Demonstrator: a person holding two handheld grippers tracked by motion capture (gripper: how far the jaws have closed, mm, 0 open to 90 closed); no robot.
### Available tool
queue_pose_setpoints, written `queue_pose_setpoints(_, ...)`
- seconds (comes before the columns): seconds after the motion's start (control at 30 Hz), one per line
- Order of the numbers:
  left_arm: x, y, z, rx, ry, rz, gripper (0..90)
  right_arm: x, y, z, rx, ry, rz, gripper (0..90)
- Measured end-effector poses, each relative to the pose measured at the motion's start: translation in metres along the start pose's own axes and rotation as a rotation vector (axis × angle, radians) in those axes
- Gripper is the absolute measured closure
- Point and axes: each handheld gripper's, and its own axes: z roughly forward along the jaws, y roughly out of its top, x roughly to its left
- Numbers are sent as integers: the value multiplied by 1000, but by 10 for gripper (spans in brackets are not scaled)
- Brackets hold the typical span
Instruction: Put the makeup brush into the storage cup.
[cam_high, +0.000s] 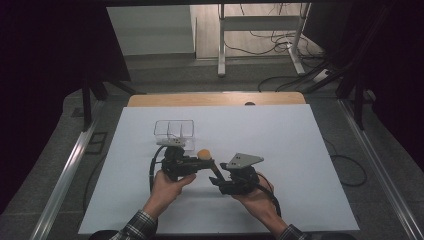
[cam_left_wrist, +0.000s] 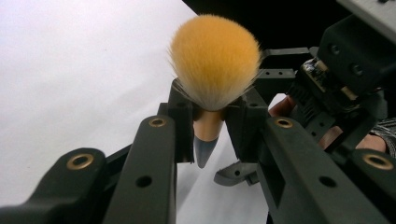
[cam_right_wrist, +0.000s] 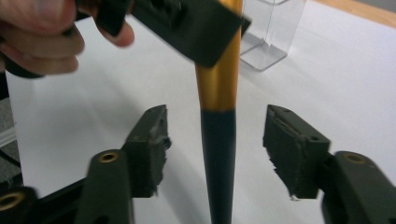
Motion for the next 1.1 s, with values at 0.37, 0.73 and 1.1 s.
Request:
queue_pose_setpoints(0.37,-1,1,-6,-14,25,15,734,-7,-3,4,35,0,28,212)
queue_pose_setpoints(0.73,-2,3,-13,-21,58,37,735,-12,-6,5,64,8,49,96)
queue_pose_setpoints(1.1,0,4,-22,-34,86,43,735,-17,-10,3,107,34,47,57)
